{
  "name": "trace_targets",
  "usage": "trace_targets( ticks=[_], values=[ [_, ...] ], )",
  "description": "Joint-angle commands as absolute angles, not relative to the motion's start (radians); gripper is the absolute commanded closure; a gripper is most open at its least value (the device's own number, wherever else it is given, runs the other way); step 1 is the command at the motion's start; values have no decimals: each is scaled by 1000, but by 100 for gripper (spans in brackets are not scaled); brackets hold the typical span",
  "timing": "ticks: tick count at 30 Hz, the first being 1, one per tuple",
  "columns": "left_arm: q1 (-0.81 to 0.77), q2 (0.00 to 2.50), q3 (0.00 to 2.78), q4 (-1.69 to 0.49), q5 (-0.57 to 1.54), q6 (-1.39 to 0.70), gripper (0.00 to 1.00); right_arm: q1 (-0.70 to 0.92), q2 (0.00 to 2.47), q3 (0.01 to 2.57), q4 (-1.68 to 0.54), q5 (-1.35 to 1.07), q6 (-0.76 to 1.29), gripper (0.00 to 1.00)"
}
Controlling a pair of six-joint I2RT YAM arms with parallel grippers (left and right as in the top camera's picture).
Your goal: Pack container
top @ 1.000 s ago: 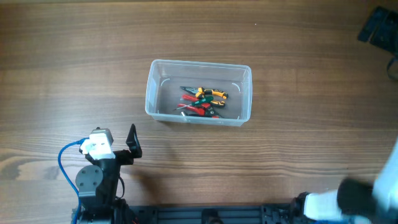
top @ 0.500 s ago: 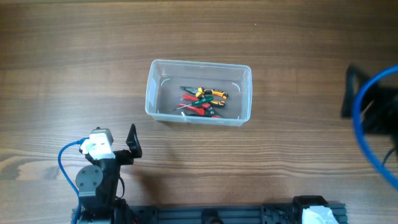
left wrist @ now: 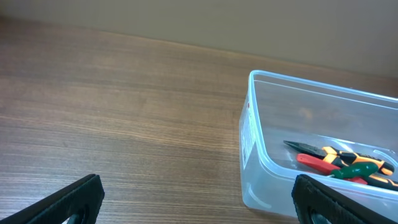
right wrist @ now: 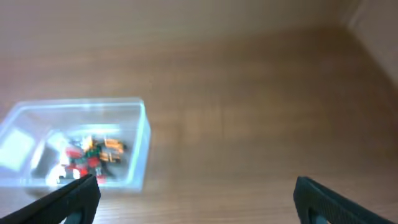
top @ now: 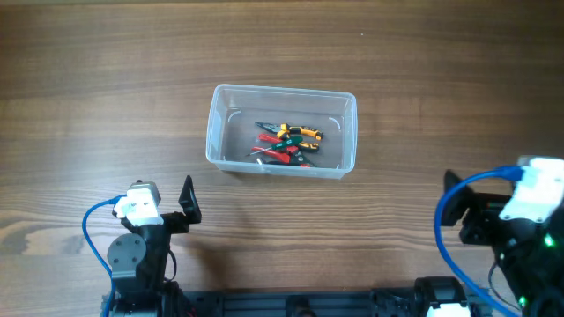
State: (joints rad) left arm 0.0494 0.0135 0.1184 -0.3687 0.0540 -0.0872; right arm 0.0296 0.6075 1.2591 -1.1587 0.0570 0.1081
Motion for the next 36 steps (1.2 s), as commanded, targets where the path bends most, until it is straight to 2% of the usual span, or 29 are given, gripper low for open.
trace_targets(
  ticks=[1,4,7,14,16,23,36],
  values=[
    [59,3,111,-366,70,-71,0,35,571,1251,-1126,118,96,0],
    [59,3,111,-366,70,-71,0,35,548,1198,-1025,134,76,0],
    [59,3,111,-366,70,-71,0,35,506,1072,-809,111,74,0],
    [59,3,111,-366,70,-71,0,35,291,589,-246,-72,83,0],
    [59,3,111,-366,70,-71,0,35,210,465,-148,-80,115,0],
    [59,3,111,-366,70,-71,0,35,12,238,-119,-80,160,0],
    [59,3,111,-366,70,-71,0,35,2,64,-109,-80,220,0]
  ],
)
